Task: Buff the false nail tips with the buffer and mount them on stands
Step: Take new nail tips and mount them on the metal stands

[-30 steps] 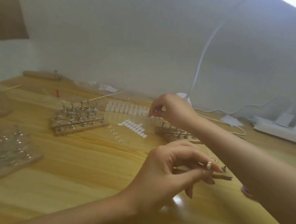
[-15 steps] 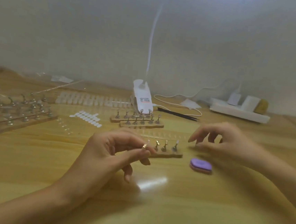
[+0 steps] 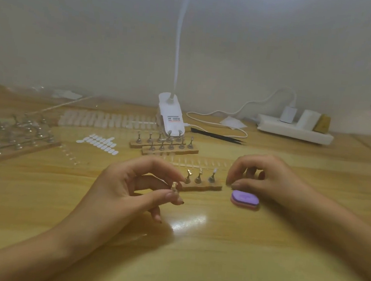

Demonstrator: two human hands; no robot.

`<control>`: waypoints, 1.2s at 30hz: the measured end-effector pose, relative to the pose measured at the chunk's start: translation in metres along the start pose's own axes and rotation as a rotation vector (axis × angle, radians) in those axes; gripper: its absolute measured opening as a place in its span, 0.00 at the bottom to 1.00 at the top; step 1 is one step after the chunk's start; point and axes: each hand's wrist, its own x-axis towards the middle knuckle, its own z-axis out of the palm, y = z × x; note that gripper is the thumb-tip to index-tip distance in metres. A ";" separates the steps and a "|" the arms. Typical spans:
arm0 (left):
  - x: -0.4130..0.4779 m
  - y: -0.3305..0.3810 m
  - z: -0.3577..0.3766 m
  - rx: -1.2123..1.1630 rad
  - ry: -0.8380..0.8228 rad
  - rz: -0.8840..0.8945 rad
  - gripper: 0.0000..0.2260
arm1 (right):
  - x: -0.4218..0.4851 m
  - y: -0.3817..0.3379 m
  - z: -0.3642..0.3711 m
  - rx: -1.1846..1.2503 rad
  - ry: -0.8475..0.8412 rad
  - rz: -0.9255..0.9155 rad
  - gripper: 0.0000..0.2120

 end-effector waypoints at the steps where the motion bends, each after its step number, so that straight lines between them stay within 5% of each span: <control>1: 0.000 0.000 0.000 -0.001 -0.004 0.002 0.05 | 0.000 0.001 0.000 -0.018 0.014 -0.001 0.09; 12: 0.001 -0.001 0.001 0.011 -0.061 0.019 0.05 | -0.010 0.006 -0.004 -0.076 0.211 0.013 0.07; 24: 0.001 -0.005 -0.001 0.027 -0.057 0.025 0.01 | -0.007 -0.001 0.004 -0.077 0.140 0.039 0.08; 36: -0.001 -0.004 -0.003 0.216 0.000 0.053 0.02 | -0.017 -0.029 0.004 0.060 0.275 -0.078 0.04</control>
